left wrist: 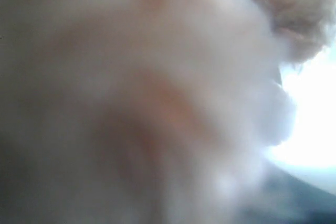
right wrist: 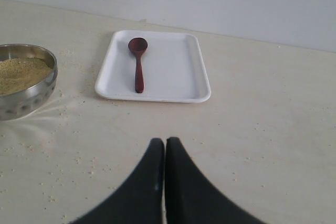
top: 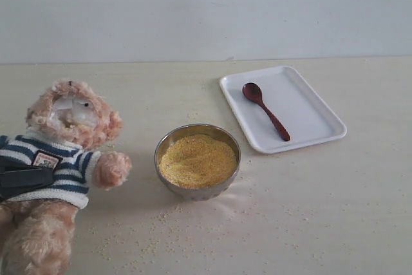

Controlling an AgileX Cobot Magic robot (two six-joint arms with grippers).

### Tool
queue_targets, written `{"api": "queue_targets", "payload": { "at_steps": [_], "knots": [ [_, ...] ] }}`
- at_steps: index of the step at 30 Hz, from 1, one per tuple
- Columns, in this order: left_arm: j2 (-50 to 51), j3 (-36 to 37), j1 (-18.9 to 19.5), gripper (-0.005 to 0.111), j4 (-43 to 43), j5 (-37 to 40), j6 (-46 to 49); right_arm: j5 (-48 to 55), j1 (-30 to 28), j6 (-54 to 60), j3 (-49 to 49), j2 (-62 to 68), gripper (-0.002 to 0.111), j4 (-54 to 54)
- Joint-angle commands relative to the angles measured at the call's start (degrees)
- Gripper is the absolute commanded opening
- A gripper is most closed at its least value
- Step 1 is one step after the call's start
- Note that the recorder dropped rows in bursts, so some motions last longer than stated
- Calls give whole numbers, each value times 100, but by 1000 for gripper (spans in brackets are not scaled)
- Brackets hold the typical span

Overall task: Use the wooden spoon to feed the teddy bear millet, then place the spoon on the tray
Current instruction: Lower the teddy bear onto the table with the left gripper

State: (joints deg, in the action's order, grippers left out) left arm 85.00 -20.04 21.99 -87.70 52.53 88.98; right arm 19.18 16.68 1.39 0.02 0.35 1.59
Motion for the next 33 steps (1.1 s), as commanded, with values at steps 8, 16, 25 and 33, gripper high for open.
{"api": "queue_targets", "payload": {
  "at_steps": [8, 16, 25, 33],
  "knots": [
    [941, 34, 15, 32, -739, -12, 727, -44, -17, 44, -2, -35, 0, 48],
    [1760, 34, -6, 29, -1192, 121, 1389, -44, -17, 15, -2, -35, 0, 48],
    [2037, 34, -6, 62, -1225, 207, 1667, -44, -17, 27, -2, -35, 0, 48],
    [1706, 34, 7, 77, -1055, 338, 1333, -44, -17, 14, -2, -35, 0, 48]
  ]
}}
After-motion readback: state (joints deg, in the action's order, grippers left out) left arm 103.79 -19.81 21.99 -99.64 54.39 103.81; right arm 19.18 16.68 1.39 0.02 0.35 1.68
